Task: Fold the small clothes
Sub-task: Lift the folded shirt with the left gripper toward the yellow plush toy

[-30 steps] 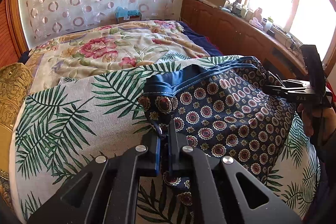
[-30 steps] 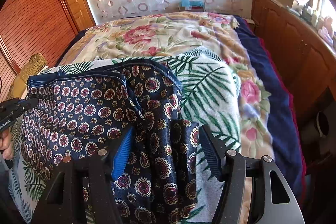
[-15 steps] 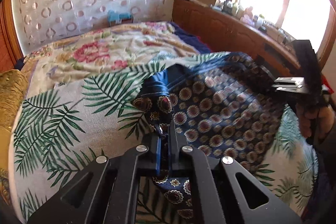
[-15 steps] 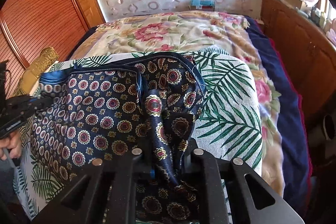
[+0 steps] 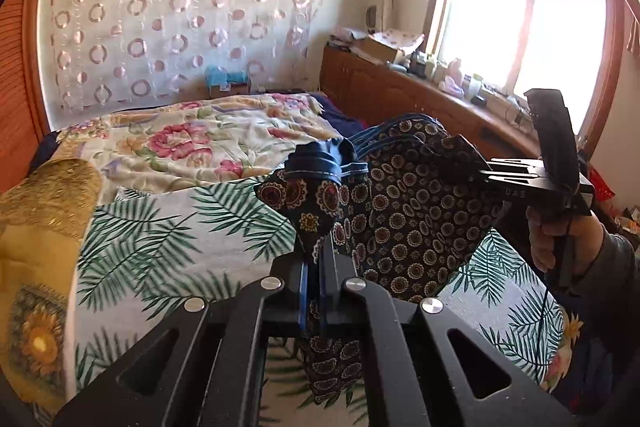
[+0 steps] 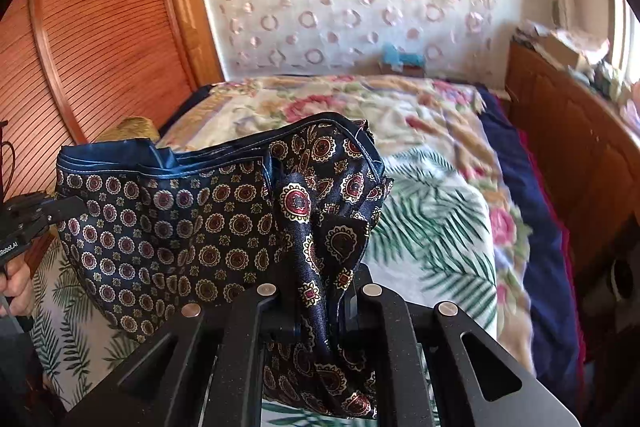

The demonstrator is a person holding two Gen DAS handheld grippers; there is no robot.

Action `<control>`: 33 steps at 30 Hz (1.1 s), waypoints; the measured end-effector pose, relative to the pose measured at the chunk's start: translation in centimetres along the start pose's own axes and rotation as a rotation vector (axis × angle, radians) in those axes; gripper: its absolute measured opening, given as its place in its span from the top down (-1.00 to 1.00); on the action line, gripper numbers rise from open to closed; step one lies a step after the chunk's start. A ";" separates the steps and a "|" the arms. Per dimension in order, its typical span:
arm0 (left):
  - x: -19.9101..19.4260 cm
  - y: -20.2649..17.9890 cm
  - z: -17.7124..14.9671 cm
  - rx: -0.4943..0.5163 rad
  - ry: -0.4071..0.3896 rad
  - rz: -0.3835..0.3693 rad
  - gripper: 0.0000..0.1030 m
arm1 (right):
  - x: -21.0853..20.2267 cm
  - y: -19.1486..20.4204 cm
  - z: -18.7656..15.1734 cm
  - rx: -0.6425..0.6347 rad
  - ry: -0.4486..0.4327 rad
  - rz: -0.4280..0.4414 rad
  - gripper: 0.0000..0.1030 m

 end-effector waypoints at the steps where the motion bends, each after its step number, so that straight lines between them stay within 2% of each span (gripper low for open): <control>1: -0.5 0.3 -0.1 -0.005 -0.008 0.005 0.92 | -0.2 0.5 0.1 -0.016 -0.011 0.002 0.79; 9: -7.2 2.8 -0.2 -0.050 -0.114 0.067 0.92 | -1.5 5.6 2.3 -0.131 -0.089 0.060 0.79; 17: -14.7 7.0 -1.0 -0.087 -0.221 0.214 0.92 | 0.0 12.4 6.6 -0.264 -0.175 0.165 0.79; 26: -18.8 13.5 -3.3 -0.190 -0.277 0.348 0.92 | 9.1 21.4 14.0 -0.430 -0.207 0.244 0.80; 33: -20.3 18.1 -6.1 -0.270 -0.278 0.413 0.92 | 14.6 29.5 16.3 -0.575 -0.228 0.282 0.80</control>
Point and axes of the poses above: each gripper's, at about its wrist camera, not at the fingertips, and x roughly the way its jaws point, y to its left, z to its top, the point moved 6 cm from there along x, roughly the way its jaws point, and after that the axes turned 13 degrees about -z, right-handed, at the moved point
